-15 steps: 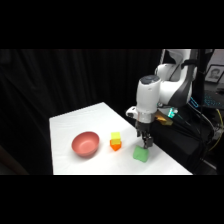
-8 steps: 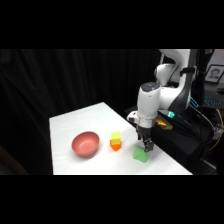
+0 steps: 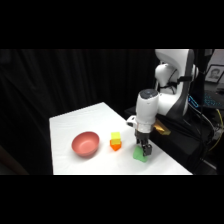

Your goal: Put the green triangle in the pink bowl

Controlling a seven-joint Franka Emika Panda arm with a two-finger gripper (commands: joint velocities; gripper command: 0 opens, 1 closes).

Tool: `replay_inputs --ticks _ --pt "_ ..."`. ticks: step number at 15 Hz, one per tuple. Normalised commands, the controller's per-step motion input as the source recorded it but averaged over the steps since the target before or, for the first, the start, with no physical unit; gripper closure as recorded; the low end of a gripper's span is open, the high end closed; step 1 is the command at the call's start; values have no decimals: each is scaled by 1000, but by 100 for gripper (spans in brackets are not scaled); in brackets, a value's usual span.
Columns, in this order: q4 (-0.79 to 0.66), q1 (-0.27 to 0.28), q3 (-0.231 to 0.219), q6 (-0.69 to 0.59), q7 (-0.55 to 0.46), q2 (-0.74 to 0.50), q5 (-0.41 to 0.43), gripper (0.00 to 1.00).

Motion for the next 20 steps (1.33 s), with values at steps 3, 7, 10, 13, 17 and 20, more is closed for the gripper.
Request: replay_inputs --ticks 3,7,10,13,17,20 --pt "134 136 -104 115 -31 165 62 0" --pt "79 127 -94 74 -25 86 83 45" --pt "60 102 -72 31 -30 49 101 66" --pt "69 82 -59 4 -45 58 110 87" --pt "101 75 -88 -109 -57 15 74 95" --pt "84 79 -137 -359 -37 -209 -27 98"
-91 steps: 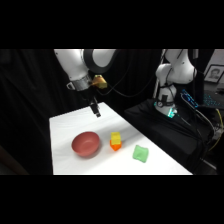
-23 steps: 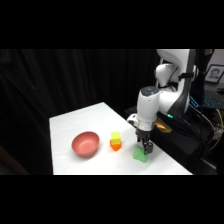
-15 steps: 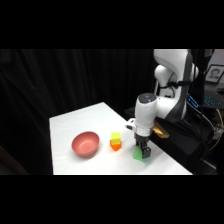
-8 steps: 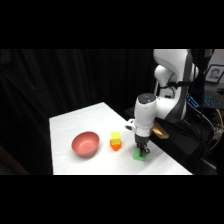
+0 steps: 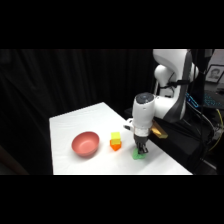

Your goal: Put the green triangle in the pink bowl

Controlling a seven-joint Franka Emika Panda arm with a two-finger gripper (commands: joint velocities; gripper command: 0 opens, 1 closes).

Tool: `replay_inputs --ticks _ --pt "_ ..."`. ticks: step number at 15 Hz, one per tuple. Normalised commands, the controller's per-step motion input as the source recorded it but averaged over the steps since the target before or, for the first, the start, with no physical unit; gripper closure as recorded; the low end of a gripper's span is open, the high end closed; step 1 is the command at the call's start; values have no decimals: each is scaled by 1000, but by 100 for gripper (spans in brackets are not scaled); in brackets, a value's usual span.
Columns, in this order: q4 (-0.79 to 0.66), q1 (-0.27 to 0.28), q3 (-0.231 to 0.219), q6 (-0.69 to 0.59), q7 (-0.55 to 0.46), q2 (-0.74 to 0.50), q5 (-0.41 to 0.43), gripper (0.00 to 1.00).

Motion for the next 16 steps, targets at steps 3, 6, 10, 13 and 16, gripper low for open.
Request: replay_inputs --ticks 3,6,10,13,16 --pt "67 37 -107 -477 -1 -363 -106 96" --pt "51 -35 -23 -444 27 -363 -146 96" --pt "34 -96 74 -390 10 -342 -115 95" --pt "53 -137 119 -368 -11 -330 -84 95" --pt "132 -172 117 -371 -67 -268 -50 95"
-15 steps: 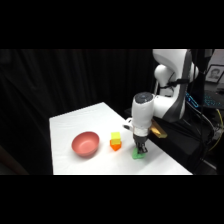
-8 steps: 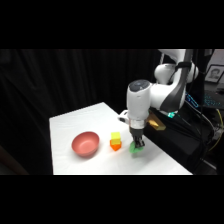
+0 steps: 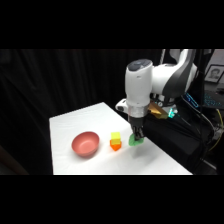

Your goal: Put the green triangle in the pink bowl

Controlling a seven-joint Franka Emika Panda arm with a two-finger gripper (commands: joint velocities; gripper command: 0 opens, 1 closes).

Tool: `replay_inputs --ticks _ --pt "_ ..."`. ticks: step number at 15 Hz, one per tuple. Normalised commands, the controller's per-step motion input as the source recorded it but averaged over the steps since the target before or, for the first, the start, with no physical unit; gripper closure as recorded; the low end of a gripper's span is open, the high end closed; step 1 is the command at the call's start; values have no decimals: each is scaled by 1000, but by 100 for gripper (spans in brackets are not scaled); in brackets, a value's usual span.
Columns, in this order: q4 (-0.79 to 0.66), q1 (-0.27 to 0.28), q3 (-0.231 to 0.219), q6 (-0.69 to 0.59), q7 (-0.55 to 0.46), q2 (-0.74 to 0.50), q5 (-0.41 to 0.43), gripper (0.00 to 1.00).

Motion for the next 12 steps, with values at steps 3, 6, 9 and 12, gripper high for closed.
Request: replay_inputs --ticks 3,6,9,12 --pt "220 -198 85 -374 -138 -158 -19 95" --pt "226 -178 69 -326 -144 -90 -22 95" --pt "278 -158 37 -266 -141 2 -39 95" --pt "332 -143 -1 -221 -154 78 -51 96"
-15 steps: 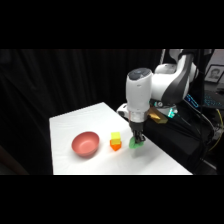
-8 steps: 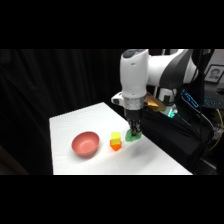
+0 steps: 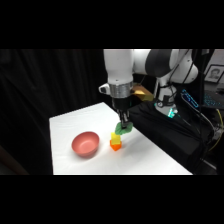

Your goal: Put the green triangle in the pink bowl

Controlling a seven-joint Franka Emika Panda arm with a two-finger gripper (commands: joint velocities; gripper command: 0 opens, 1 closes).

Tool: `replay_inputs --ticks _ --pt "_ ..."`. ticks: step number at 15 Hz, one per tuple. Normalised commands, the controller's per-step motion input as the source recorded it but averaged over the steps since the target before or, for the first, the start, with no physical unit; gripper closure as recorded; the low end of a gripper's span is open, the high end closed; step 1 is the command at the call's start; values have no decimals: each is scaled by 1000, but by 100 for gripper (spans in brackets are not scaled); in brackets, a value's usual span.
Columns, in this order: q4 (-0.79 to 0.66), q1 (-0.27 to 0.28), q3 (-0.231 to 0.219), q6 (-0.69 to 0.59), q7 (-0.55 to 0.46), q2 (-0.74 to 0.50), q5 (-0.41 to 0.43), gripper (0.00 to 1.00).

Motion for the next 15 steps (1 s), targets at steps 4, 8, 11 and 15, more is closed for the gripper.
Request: replay_inputs --ticks 4,8,11,15 --pt "407 -113 -31 -191 -131 175 -85 96" --pt "448 -82 -57 -166 -127 257 -76 96" --pt "405 -60 -68 -195 -121 206 -53 96" --pt "425 -64 -69 -154 -149 254 -16 96"
